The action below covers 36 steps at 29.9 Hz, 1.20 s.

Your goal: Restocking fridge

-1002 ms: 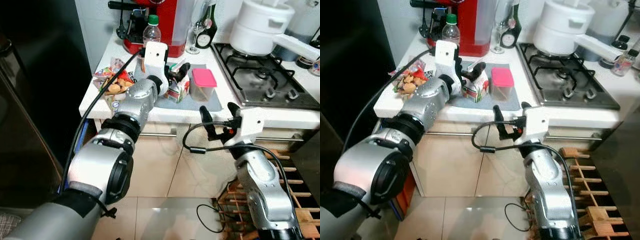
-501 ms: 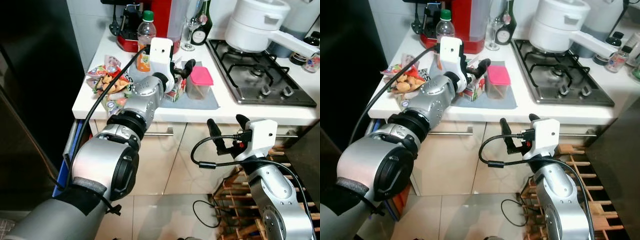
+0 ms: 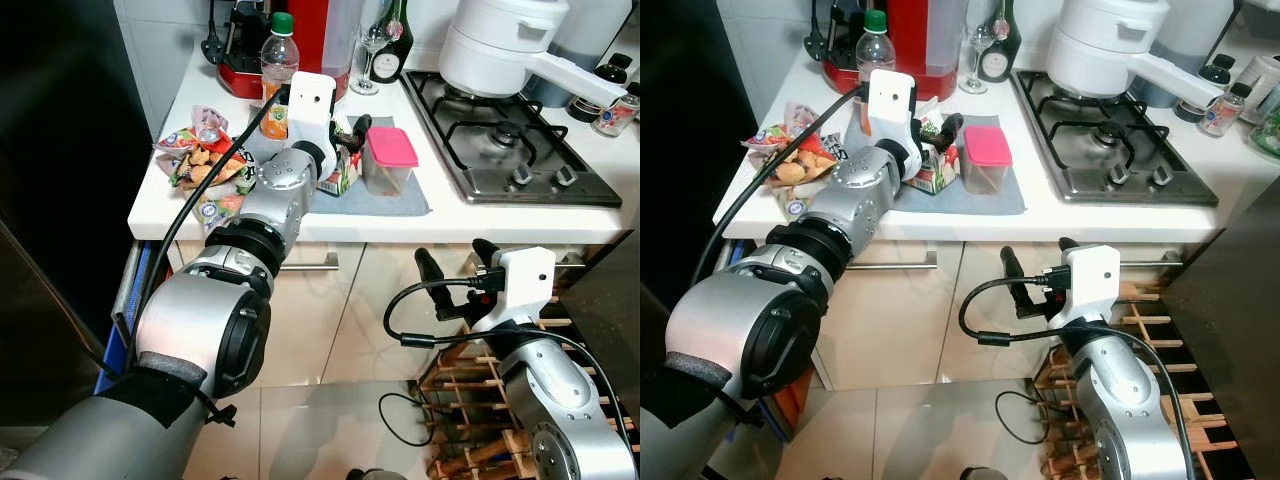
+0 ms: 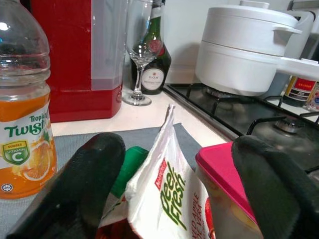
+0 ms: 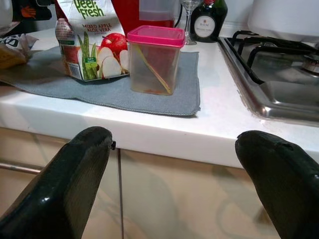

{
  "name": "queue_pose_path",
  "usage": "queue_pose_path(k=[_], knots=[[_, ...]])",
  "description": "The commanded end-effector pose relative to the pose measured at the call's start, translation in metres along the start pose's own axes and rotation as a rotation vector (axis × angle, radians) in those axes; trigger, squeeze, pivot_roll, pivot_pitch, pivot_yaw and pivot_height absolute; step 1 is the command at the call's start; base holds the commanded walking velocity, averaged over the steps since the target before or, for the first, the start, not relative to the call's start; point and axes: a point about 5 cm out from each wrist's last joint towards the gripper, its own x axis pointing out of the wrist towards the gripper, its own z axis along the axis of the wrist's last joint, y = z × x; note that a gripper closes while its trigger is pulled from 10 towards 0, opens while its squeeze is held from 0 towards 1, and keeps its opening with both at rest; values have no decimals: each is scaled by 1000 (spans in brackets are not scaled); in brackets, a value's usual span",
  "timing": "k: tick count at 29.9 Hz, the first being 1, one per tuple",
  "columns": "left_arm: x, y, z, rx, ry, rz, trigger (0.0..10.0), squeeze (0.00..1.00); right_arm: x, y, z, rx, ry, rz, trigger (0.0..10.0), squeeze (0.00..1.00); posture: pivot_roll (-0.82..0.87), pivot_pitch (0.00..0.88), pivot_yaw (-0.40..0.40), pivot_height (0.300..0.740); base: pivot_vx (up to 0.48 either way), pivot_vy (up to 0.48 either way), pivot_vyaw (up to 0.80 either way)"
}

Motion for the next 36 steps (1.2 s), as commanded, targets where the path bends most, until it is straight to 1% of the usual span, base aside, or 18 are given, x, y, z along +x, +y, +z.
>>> queue_pose_path(k=[1,2,3,6,10,13,17,18,23,26,28,31,32,36], knots=[[-2,-2,-14,-40,62,-10,0,0,0,-1,6,-5,-9,3,10000,55,-309,80,-65,740,0,0,0],[-2,-1,-14,-117,57,-11,0,0,0,-2,5,-6,-5,2,10000,55,-305,79,-66,740,0,0,0],[-2,-1,-13,-149,52,-16,0,0,1,-2,5,-6,-4,1,10000,59,-302,80,-67,740,0,0,0],[-2,-2,-12,-173,45,-28,0,0,1,-2,5,-5,-2,1,10000,55,-300,79,-67,740,0,0,0],[-1,-8,-10,-153,34,-69,0,0,3,-1,3,-1,0,1,10000,55,-284,68,-69,740,0,0,0],[-1,-15,-11,-110,37,-111,0,0,5,-1,0,11,6,-3,10000,59,-260,58,-72,740,0,0,0],[-1,-23,-15,-72,48,-153,0,0,14,2,-1,10,4,18,10000,55,-238,29,-76,740,0,0,0],[-1,-23,-15,-72,48,-153,0,0,14,2,-1,10,4,18,10000,55,-238,29,-76,740,0,0,0],[-1,-24,-12,-64,29,-162,0,0,26,-1,-1,11,-12,15,10000,59,-209,0,-70,740,0,0,0],[0,-23,-11,-61,25,-157,0,0,31,-1,-1,17,-15,13,10000,55,-202,0,-70,740,0,0,0],[0,-18,-8,-53,11,-126,0,0,33,2,-2,21,-19,20,10000,59,-196,0,-66,740,0,0,0],[0,-16,-6,-52,6,-114,0,0,35,3,-3,22,-20,21,10000,59,-194,0,-60,740,0,0,0],[2,-11,6,-35,-40,-93,0,0,37,2,-3,24,-30,11,10000,63,-192,0,-53,740,0,0,0],[4,-6,32,8,-147,-83,0,0,41,0,0,26,-53,-10,10000,63,-194,0,-46,740,0,0,0]])
